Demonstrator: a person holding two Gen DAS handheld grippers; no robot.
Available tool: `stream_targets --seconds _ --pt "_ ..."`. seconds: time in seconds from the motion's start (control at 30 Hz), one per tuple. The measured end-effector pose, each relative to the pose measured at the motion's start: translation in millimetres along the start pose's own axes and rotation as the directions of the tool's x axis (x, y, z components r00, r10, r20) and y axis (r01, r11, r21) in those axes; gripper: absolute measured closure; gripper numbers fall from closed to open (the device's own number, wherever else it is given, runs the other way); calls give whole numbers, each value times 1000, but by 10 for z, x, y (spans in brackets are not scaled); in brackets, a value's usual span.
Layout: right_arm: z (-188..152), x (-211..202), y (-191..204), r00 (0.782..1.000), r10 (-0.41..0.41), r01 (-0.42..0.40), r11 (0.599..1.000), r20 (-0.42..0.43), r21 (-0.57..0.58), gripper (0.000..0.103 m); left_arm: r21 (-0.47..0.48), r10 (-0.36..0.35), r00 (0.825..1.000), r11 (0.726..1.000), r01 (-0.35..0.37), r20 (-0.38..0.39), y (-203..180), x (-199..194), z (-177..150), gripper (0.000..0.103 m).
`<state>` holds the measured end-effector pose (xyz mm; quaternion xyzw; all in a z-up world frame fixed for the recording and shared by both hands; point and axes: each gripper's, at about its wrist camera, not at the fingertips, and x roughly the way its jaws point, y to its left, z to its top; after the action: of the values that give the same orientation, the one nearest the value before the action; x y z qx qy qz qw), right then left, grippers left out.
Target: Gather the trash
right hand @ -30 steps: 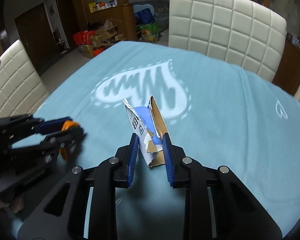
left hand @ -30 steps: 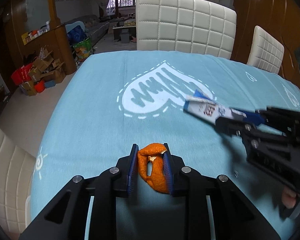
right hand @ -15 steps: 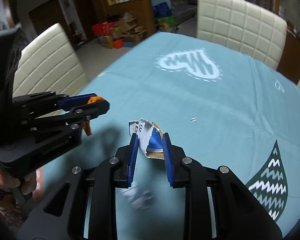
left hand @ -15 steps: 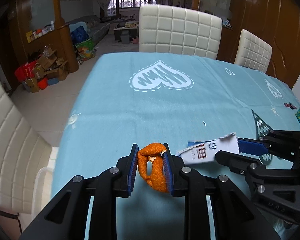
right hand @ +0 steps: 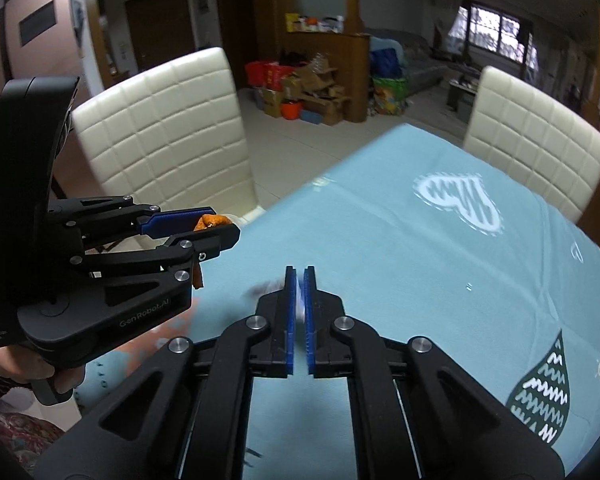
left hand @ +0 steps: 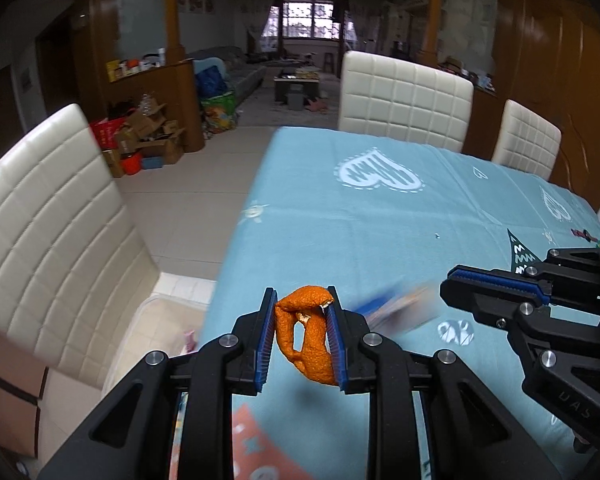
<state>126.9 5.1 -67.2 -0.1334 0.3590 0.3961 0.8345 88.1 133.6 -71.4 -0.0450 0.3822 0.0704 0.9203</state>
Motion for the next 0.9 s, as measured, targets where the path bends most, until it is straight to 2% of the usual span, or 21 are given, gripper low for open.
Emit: stream_targets --seconds 0.2,0.23,0.27,0.4,0.43,0.47,0.5,0.53,0.57,0.7,0.83,0.9 --pt "79 31 327 1000 25 -25 998 6 -63 101 -51 57 998 997 -56 3 322 -205 -155 79" --pt "76 95 346 999 31 -33 998 -24 -59 101 -58 61 998 996 -61 1 367 -221 -182 79" --pt "60 169 324 998 21 -23 999 -54 -42 97 -68 66 998 995 -67 -3 421 -233 -214 79" --pt "-100 376 246 992 -30 27 999 -119 -30 93 -117 95 995 988 -98 -35 605 -203 -361 79" --pt "-148 445 225 990 -31 27 999 -140 -27 82 -122 97 994 987 -101 -41 625 -185 -387 79" --pt "-185 492 206 988 -30 27 999 -153 -21 51 -124 101 994 987 -107 -47 640 -165 -421 79" --pt "-216 522 193 987 -31 29 1000 -157 -12 34 -124 103 993 986 -108 -51 646 -146 -444 79" --pt "-253 518 183 990 -43 43 999 -132 0 24 -123 103 993 986 -109 -56 648 -124 -470 79" --pt "-276 526 190 991 -41 41 999 -125 1 24 -123 102 993 987 -108 -60 644 -109 -490 79" --pt "-372 761 264 980 -1 -6 999 -199 -36 24 -111 87 993 989 -96 -81 623 16 -556 79" --pt "-391 947 345 979 -37 12 992 -202 -123 16 -108 72 994 991 -81 -87 587 85 -565 79" --pt "-372 1036 335 976 -39 12 992 -212 -128 15 -106 68 994 991 -78 -90 574 107 -569 79"
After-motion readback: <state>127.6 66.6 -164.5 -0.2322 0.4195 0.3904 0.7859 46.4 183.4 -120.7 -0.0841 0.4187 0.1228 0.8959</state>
